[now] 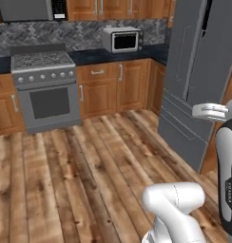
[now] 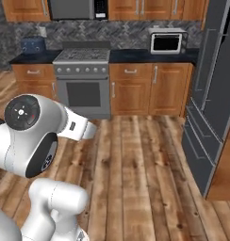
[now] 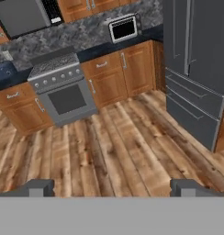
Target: Get the candle and the wine from the cabinet and move them to the dining counter.
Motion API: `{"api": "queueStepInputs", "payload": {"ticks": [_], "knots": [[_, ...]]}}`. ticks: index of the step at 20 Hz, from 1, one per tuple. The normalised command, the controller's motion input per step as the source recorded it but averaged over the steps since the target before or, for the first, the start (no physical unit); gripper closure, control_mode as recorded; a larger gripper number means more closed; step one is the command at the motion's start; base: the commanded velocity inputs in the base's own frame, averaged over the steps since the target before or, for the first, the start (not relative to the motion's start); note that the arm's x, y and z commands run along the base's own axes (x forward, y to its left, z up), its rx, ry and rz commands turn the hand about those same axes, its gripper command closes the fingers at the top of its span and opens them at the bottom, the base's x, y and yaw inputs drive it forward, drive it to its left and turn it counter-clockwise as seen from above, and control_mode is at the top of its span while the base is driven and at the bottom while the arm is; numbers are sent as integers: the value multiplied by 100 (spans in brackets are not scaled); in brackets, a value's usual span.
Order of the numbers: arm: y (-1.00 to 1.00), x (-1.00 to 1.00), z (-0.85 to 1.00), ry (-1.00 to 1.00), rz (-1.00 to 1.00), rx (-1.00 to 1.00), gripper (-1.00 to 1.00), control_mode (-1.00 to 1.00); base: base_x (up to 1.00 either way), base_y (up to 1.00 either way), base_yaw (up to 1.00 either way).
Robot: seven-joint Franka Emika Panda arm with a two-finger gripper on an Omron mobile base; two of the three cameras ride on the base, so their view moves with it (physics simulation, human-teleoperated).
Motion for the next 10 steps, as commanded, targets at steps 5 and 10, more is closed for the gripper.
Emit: {"api": "queueStepInputs", "payload": {"ticks": [5,10], "knots": [[0,0,0,0,0,0,-100,100,100,5,-13],[0,0,0,0,0,0,-100,100,100,7,-16]]}}
